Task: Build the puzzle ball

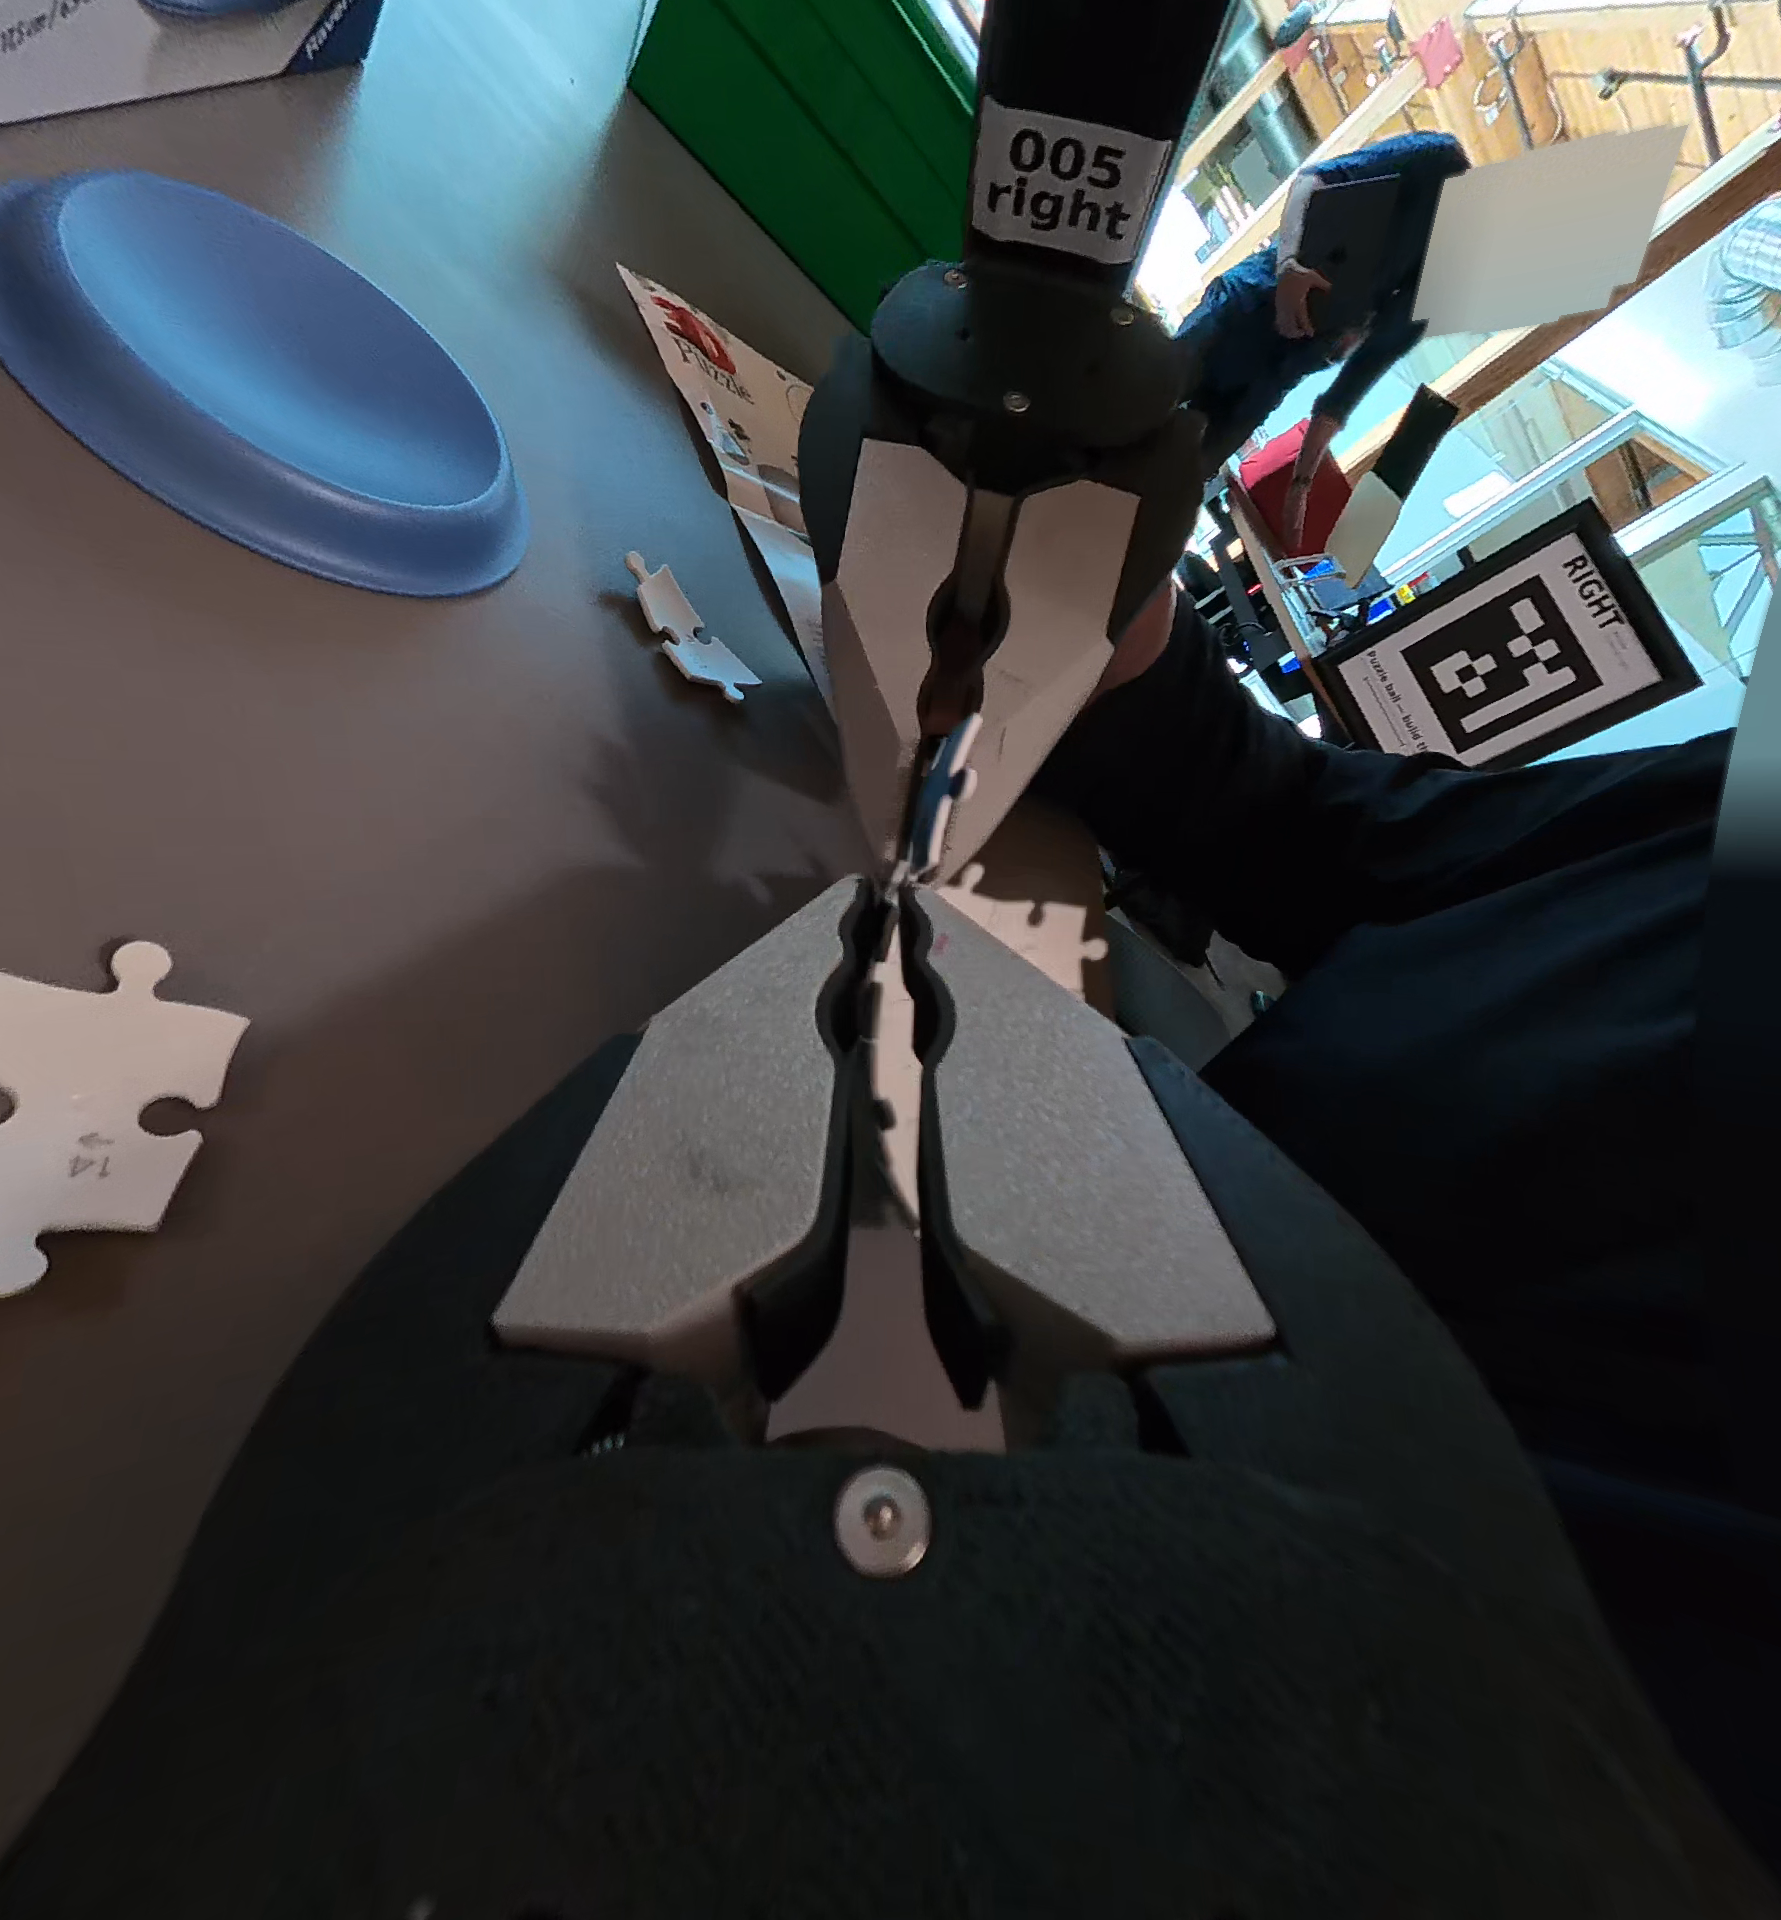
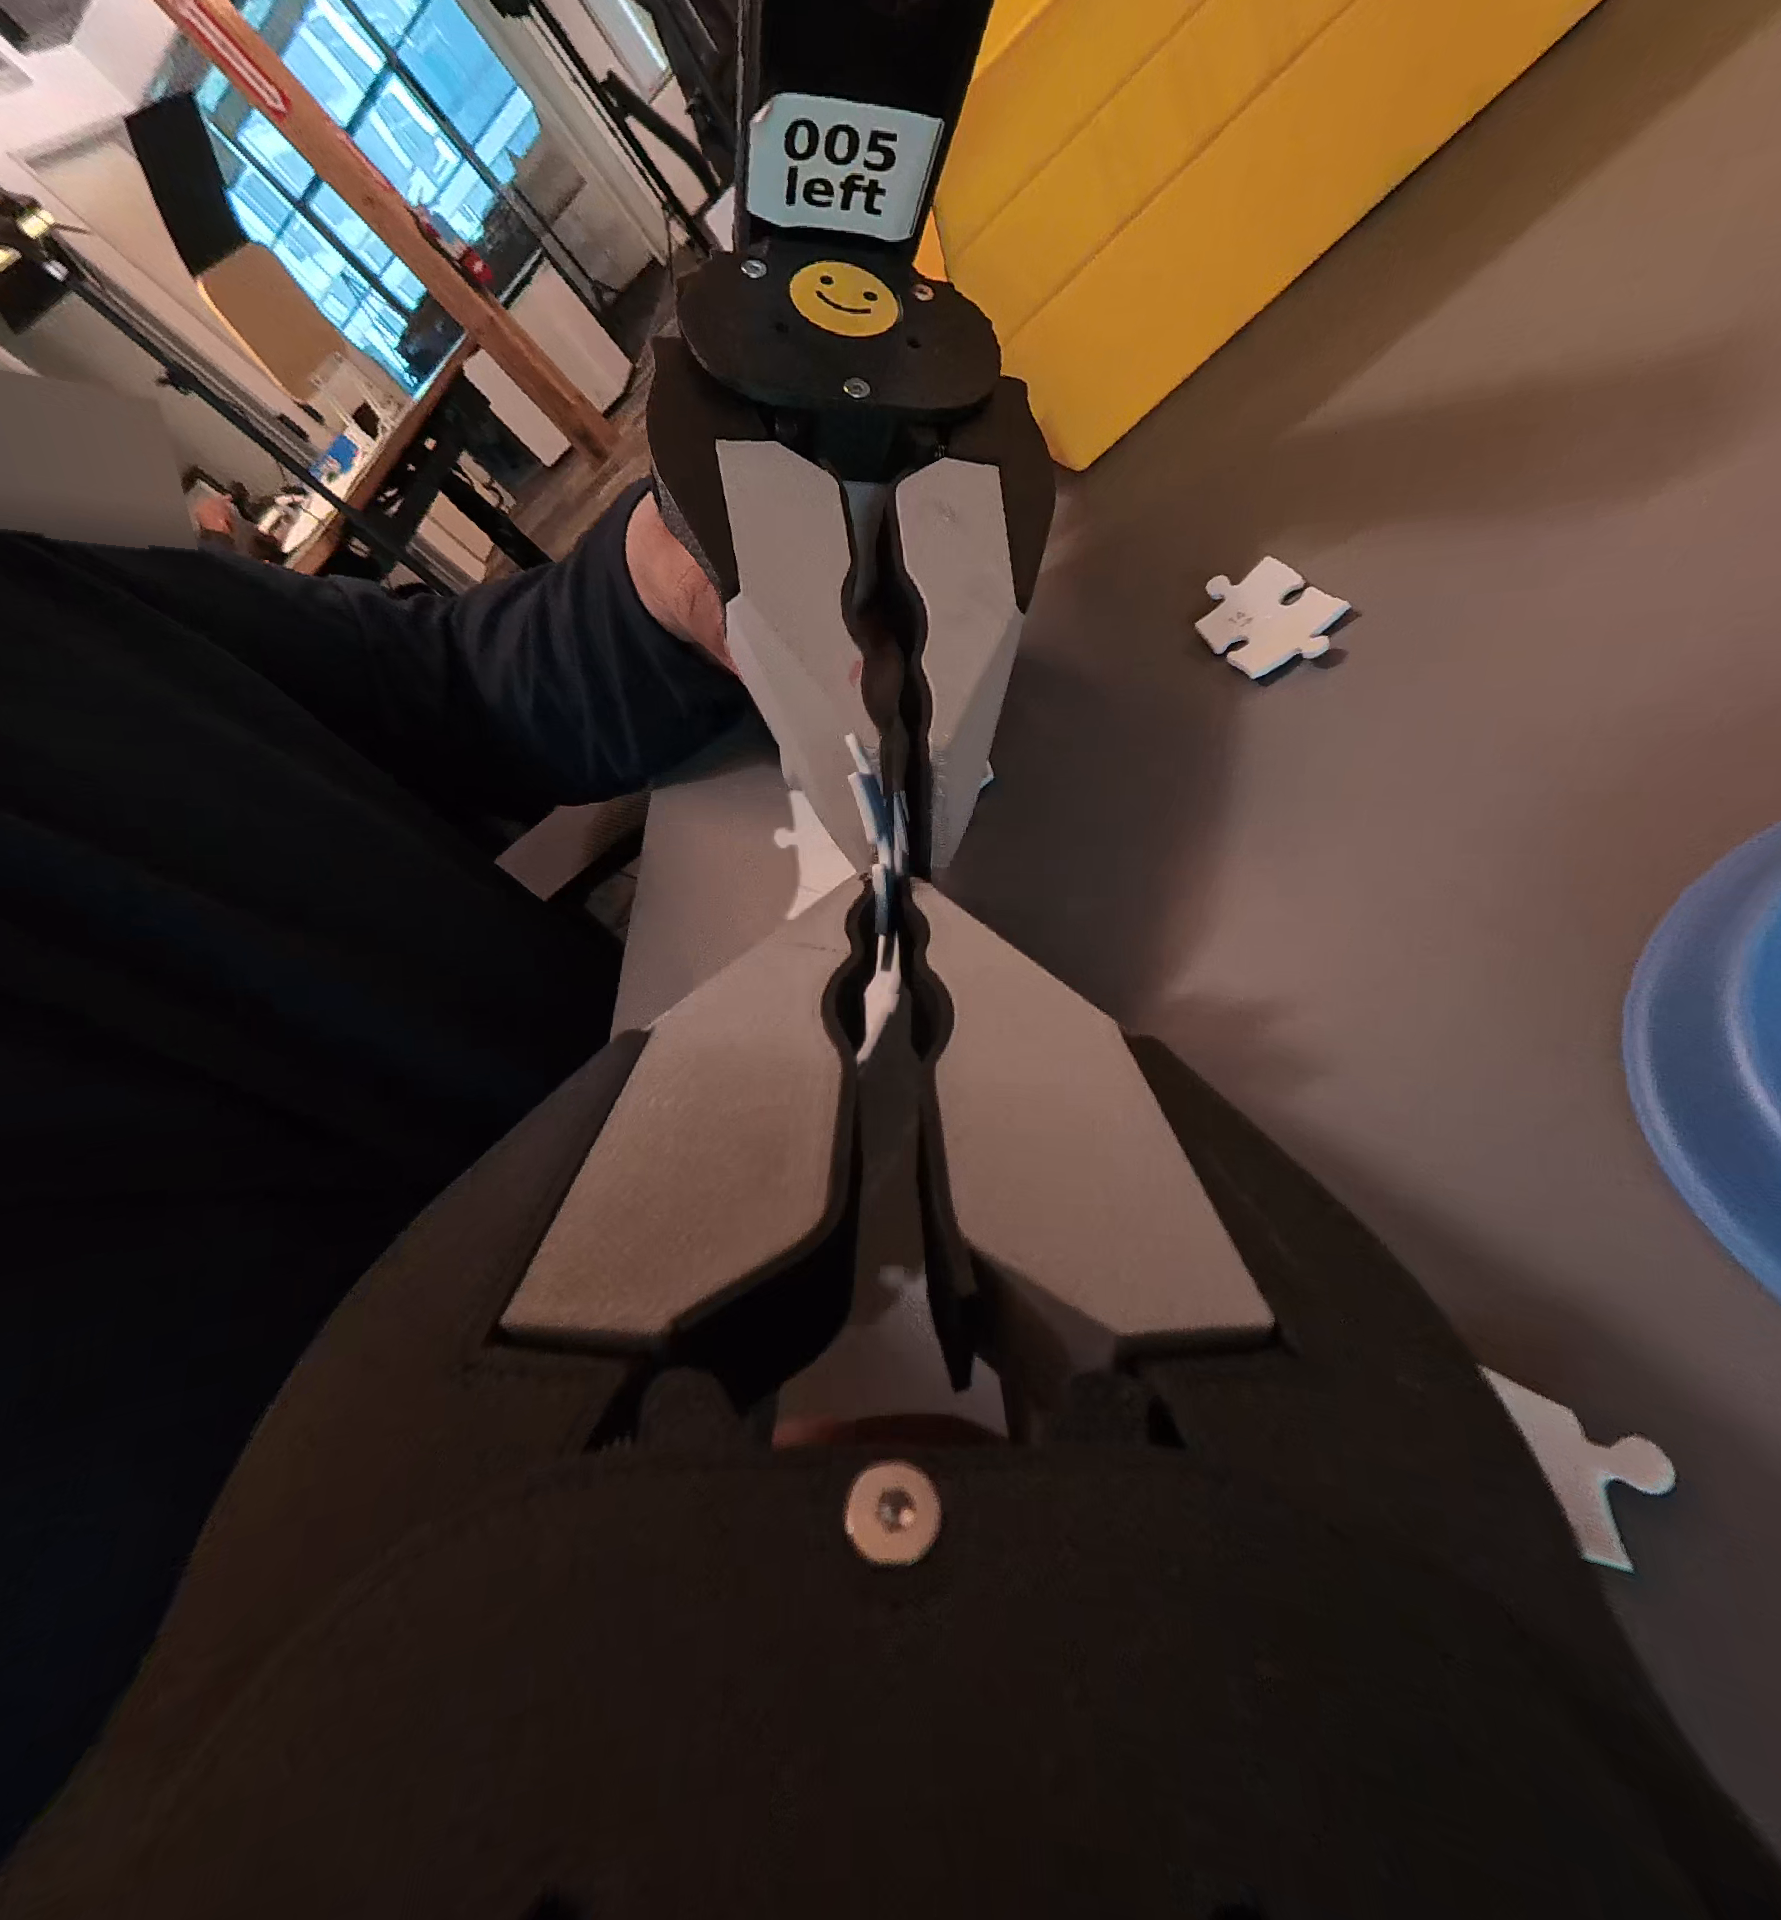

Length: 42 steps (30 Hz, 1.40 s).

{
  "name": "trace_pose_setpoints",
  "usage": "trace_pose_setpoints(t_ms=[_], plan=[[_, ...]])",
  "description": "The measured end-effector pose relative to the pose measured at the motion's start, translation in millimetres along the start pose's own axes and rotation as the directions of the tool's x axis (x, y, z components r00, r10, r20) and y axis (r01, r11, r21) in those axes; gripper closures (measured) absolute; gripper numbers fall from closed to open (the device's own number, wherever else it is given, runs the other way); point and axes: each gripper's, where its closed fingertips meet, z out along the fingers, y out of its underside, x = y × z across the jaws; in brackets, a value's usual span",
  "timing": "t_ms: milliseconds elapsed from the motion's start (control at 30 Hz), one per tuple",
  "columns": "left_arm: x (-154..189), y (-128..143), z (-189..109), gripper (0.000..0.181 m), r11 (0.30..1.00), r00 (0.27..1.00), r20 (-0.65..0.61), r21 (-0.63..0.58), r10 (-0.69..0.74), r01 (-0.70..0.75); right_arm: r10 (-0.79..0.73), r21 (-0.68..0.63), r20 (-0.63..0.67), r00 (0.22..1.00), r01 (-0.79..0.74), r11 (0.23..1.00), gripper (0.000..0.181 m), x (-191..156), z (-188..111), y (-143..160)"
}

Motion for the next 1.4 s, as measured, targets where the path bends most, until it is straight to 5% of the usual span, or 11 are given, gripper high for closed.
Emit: trace_pose_setpoints(t_ms=[900,1167,1400], plan=[[0.0,-1.6,-3.6,0.179,1.0,1.0,0.001,0.003,0.018,-0.019,0.026,0.049,-0.005,1.0,-0.026,0.998,0.181,-0.7,2.0,-3.5],[-13.2,3.6,-3.7,0.18,0.999,0.997,0.078,-0.039,0.006,-0.003,-0.158,-0.064,-0.227,0.961,0.147,0.987,0.181,14.7,7.1,5.4],[-8.9,3.9,-7.0,0.149,0.999,0.998,0.056,-0.04,0.016,-0.013,-0.088,-0.029,-0.186,0.979,0.084,0.996,0.181,15.9,4.7,3.3]])
